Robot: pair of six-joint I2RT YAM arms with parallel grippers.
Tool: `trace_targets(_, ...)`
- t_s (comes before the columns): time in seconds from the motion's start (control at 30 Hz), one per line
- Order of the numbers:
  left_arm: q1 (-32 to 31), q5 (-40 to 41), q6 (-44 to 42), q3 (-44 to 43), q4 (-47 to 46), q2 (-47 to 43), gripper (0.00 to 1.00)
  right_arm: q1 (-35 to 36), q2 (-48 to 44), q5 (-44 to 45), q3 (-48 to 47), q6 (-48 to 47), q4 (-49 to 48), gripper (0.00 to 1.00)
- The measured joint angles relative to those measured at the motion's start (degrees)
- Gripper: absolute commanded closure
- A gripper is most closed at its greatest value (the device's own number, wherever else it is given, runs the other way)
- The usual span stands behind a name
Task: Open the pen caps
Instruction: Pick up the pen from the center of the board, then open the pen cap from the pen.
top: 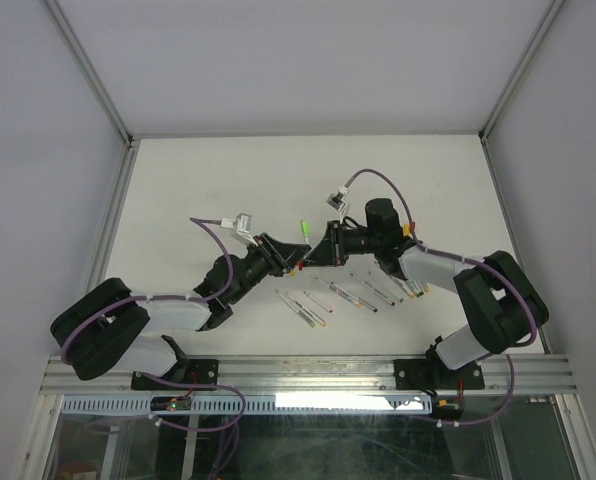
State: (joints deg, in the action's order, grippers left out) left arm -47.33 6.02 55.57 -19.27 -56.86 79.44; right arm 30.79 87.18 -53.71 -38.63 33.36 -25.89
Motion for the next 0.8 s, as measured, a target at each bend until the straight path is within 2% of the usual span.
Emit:
trace_targets(0.2,0.0,0.1,-3.8,1.5,0.3,-7.7,0.21,-0.4,0.0,-2.7,-2.3,-3.3,3.7,1.0)
trace_targets(0.33,0.0,0.5,-7.3,1.8,1.3,-13.6,0.02,-0.7,0.0,-6.3,-4.5,-7.3,7.5,1.0)
trace_targets(0.6,0.1,1.4,-15.1,5.4,3.6,-23.3,0.01,-1.4,0.0,-14.7,-8.7,-16.0,14.9,1.0)
trace_targets(0.8,0.3,0.8,-17.3,6.2,4.1,-26.8,0.01,-2.4,0.0,-18.3,-9.6,-19.0,18.5,1.0)
